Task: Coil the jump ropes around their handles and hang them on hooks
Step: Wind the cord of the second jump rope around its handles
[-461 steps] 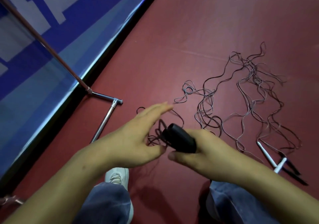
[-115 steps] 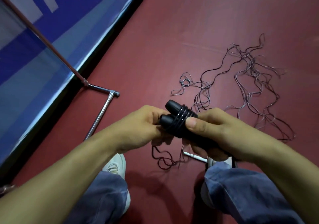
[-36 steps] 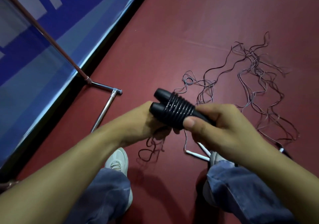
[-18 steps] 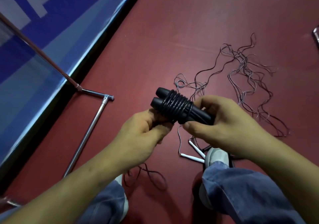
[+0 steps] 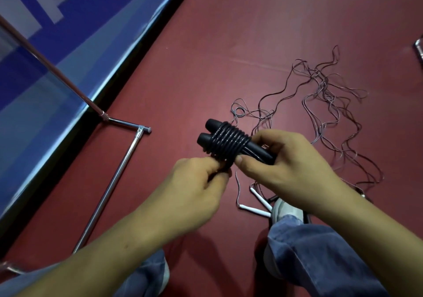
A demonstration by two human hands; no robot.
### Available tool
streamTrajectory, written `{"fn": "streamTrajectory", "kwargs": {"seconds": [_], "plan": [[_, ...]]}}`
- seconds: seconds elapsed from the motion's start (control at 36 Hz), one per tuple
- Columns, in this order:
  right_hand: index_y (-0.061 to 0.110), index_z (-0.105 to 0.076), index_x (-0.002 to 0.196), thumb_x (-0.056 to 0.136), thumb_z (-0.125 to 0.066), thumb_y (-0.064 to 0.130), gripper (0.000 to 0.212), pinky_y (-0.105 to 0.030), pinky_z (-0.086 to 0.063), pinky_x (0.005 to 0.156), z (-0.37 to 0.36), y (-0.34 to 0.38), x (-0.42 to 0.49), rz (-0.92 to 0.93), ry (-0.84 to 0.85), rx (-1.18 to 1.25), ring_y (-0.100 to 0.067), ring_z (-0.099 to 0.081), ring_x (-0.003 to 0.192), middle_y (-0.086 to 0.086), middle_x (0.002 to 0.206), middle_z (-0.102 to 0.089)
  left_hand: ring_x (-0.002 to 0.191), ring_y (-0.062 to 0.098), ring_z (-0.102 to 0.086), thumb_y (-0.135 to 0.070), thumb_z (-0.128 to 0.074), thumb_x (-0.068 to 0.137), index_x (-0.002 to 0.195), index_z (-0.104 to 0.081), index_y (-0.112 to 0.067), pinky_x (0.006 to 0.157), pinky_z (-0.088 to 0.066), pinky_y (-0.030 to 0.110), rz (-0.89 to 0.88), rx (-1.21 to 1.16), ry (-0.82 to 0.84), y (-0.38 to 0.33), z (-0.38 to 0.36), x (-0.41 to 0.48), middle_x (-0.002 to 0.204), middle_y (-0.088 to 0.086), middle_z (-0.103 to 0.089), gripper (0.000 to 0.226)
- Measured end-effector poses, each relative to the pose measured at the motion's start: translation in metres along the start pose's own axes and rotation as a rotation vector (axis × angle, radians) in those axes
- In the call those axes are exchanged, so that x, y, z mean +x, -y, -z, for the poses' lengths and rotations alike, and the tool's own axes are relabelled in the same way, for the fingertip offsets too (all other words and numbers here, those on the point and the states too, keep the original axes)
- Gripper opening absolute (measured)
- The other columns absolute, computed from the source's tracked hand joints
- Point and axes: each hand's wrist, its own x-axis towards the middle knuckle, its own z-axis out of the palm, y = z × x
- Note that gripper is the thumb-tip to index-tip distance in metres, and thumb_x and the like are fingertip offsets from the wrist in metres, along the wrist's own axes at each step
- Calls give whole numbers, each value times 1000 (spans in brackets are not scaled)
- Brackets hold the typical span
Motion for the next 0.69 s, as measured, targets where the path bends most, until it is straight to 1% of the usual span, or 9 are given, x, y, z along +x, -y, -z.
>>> {"fn": "streamTrajectory", "kwargs": {"seconds": [0.06, 0.17, 0.33, 0.42, 0.47, 0.53, 0.56, 0.64, 0.69], "plan": [[16, -68, 80, 84, -77, 32, 18, -39, -41, 51, -4, -5, 3, -25, -19, -60, -16, -45, 52, -16, 67, -62, 47, 20, -46, -24, -55, 99, 77, -60, -16, 48, -35, 31, -34, 95, 11, 1, -2, -3, 56, 7, -53, 24], [8, -68, 83, 85, -73, 35, 28, -34, -36, 51, -10, -12, 5, -49, -66, -193, -15, -41, 52, -18, 70, -61, 44, 18, -42, -31, -51, 101, 66, -49, -15, 47, -33, 30, 12, 202, 13, -3, -2, -5, 52, -1, -48, 39], [12, -61, 76, 85, -61, 45, 35, -33, -37, 49, -5, -24, 10, -76, -49, -368, -19, -41, 50, -6, 56, -50, 52, 23, -48, -35, -46, 102, 79, -63, -13, 48, -34, 29, 32, 273, 42, -3, 2, -9, 54, 2, -49, 37], [19, -70, 104, 82, -55, 46, 38, -34, -49, 52, -10, -29, 8, -65, 33, -377, -18, -53, 51, -6, 62, -60, 48, 23, -41, -31, -48, 101, 72, -53, -12, 46, -29, 30, 21, 280, 51, -6, 3, -11, 54, 1, -46, 36], [20, -66, 129, 88, -60, 41, 47, -27, -48, 58, -13, -29, 8, -49, 89, -374, -7, -56, 53, 1, 81, -72, 47, 19, -42, -28, -52, 98, 70, -49, -16, 46, -32, 30, -36, 309, 62, -8, 5, -12, 55, -1, -45, 31], [18, -63, 136, 90, -63, 38, 50, -26, -50, 67, -14, -27, 8, -23, 115, -392, -2, -62, 66, 3, 119, -74, 52, 17, -49, -29, -55, 93, 76, -53, -21, 51, -44, 35, -125, 376, 82, -7, 11, -12, 58, -3, -48, 19], [18, -61, 138, 88, -62, 41, 55, -28, -53, 73, -14, -26, 7, -14, 123, -390, -5, -68, 76, 2, 128, -71, 56, 18, -52, -32, -54, 91, 80, -54, -22, 55, -48, 39, -160, 422, 90, -6, 16, -12, 61, -4, -49, 15], [21, -55, 144, 83, -52, 52, 68, -35, -56, 73, -21, -21, 3, 7, 167, -434, -11, -70, 79, -4, 118, -74, 62, 22, -55, -38, -48, 88, 82, -56, -24, 59, -50, 41, -206, 493, 96, -7, 29, -8, 65, -4, -52, 18], [22, -56, 138, 81, -46, 57, 67, -39, -55, 67, -29, -20, -1, 11, 206, -497, -14, -60, 66, -3, 92, -74, 58, 20, -55, -37, -55, 90, 79, -60, -21, 57, -49, 40, -194, 511, 111, -11, 34, -6, 62, -2, -55, 20]]}}
